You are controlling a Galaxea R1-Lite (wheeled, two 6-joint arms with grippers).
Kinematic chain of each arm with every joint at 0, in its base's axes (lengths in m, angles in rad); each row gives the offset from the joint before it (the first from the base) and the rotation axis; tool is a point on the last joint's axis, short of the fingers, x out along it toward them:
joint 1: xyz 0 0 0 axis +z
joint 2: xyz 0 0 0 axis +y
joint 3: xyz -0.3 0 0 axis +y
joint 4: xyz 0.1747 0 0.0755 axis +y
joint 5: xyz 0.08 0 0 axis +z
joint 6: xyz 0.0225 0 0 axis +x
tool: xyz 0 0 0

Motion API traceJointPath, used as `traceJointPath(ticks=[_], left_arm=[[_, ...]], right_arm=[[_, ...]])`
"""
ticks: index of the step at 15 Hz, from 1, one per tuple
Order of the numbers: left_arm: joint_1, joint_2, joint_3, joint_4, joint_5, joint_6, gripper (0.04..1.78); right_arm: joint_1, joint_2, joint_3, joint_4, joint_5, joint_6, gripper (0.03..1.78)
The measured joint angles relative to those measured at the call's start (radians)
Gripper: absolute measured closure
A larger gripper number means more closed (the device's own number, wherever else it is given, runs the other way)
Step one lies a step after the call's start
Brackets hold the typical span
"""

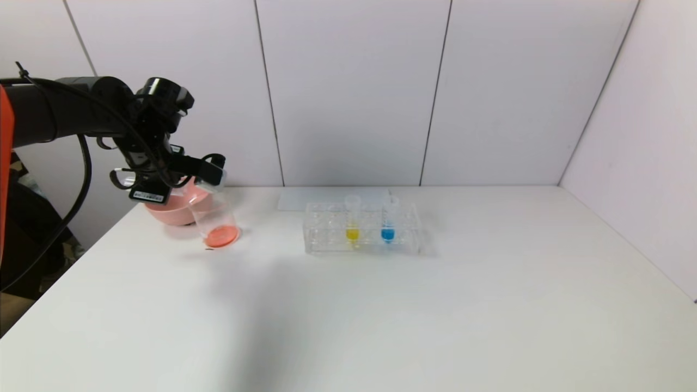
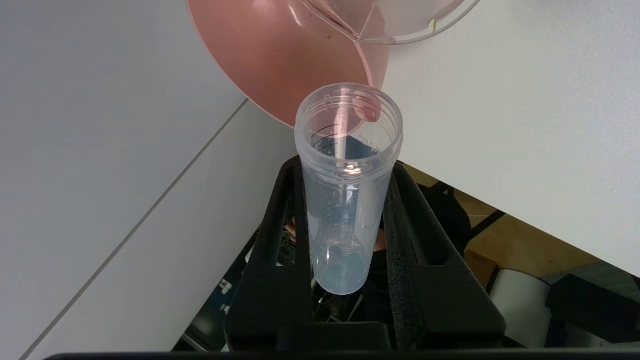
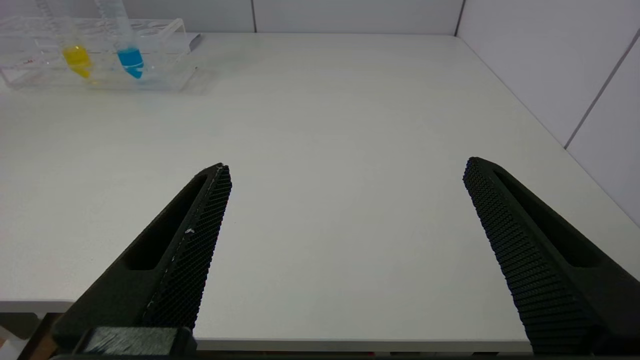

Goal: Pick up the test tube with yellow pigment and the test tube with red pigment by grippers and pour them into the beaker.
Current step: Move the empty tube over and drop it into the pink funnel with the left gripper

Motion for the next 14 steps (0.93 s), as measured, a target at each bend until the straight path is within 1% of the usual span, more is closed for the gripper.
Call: traceJointPath(ticks=[4, 10, 12, 14], left_arm=[[0.000, -0.008, 0.000, 0.000, -0.013, -0.008, 1.38], [0.000, -0.049, 0.000, -0.047, -0.050, -0.033, 1.38], [0.007, -0.073, 0.000, -0.064, -0.091, -0.085, 1.38], [0.028, -0.096, 0.000, -0.105, -0.167, -0.170, 1.38]], right_arm=[[0.000, 0.000, 0.000, 0.000, 0.000, 0.000, 0.11], [0.000, 0.000, 0.000, 0.000, 0.000, 0.000, 0.11], [0.000, 0.000, 0.000, 0.000, 0.000, 0.000, 0.11], [0.000, 0.000, 0.000, 0.000, 0.000, 0.000, 0.11]])
